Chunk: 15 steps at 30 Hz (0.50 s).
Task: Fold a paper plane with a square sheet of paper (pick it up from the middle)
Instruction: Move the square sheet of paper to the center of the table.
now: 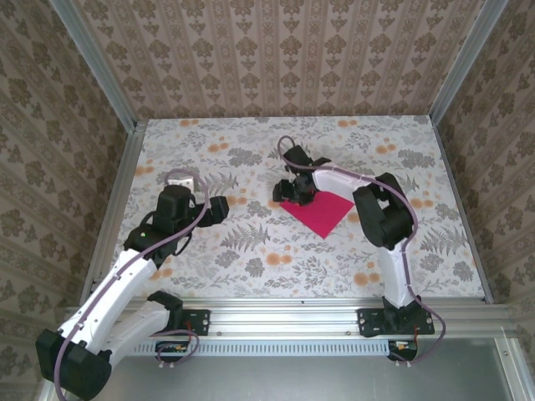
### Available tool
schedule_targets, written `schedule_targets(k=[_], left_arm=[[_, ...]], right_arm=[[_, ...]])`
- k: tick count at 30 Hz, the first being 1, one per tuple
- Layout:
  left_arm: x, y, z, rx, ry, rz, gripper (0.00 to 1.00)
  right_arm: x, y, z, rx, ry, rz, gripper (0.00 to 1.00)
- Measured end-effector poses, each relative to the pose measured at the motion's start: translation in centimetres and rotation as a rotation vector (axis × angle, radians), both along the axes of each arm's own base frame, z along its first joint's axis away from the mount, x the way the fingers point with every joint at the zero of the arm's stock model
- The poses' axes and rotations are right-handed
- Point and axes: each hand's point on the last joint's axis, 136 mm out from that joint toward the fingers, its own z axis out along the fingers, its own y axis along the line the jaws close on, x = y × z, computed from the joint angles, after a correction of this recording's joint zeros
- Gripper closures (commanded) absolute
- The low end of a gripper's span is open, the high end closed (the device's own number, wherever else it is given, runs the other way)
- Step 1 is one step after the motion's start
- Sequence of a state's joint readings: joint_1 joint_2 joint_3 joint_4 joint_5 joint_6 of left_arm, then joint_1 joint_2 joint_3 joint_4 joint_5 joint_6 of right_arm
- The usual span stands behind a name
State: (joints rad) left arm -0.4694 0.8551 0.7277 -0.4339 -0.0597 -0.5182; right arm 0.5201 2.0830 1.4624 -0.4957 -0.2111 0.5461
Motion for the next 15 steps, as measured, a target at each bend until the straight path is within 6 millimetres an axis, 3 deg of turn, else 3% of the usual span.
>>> schedule_targets(k=[8,11,15], left_arm=[[0.2,-0.2,0.1,-0.015,-0.013,-0.002,0.00],[0.3,-0.3,-0.6,-0.022,-0.021,-0.005,0.00],[0.0,-0.4,-1.4,-0.022,-0.009,-0.013,0.00]], right_arm=[[-11.9,-0.9,0.0,0.046,0.112,0.227,0.44],[-14.5,-0.9,-0.1,0.042,0.152,0.321,0.43],[-16.5,-0.7,0.0,0.015,0.175,0.429,0.41]])
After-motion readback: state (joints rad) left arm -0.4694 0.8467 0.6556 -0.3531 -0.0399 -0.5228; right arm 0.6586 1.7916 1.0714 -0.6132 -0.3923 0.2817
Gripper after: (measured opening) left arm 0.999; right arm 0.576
